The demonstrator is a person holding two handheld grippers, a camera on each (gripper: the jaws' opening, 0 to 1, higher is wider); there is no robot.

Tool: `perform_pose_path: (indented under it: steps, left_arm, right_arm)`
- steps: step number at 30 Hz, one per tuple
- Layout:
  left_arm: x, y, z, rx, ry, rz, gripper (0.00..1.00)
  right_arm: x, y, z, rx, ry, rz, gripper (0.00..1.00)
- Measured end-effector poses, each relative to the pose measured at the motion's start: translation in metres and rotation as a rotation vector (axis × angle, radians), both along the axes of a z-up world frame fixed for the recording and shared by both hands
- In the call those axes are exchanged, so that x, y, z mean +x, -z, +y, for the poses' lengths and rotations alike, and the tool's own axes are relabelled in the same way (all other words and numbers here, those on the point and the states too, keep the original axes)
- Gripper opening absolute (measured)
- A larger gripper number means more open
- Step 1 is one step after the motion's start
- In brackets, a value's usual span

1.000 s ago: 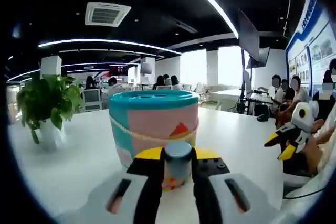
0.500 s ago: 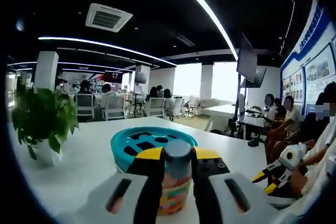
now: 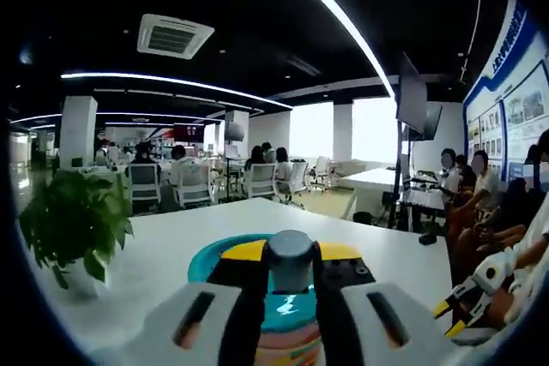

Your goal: Arrange the toys in the designated storage area by placing each visible toy with the group until no toy remains scattered across the table.

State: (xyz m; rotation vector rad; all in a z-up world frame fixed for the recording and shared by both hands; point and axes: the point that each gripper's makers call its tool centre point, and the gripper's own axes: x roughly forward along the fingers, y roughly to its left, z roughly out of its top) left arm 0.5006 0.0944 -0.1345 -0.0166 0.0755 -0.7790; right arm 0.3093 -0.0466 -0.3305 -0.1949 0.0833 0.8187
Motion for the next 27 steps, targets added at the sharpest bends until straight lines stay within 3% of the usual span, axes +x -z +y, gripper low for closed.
perform_pose_path:
  steps: [8, 13, 23, 27]
  left_arm:
    - [0.026, -0.013, -0.019, -0.005, 0.0, 0.007, 0.2]
    - [0.039, -0.013, -0.043, 0.015, 0.02, 0.01, 0.2]
    - [0.066, 0.023, -0.053, 0.067, 0.0, 0.088, 0.2]
    - [0.068, 0.031, -0.06, 0.091, 0.007, 0.096, 0.2]
  right_arm:
    - [0.003, 0.0, -0.005, 0.006, 0.012, 0.0, 0.28]
    - [0.004, 0.002, -0.007, 0.007, 0.016, 0.001, 0.28]
    - [0.007, 0.003, -0.018, 0.017, 0.036, 0.005, 0.28]
    - [0.008, 0.004, -0.019, 0.019, 0.037, 0.007, 0.27]
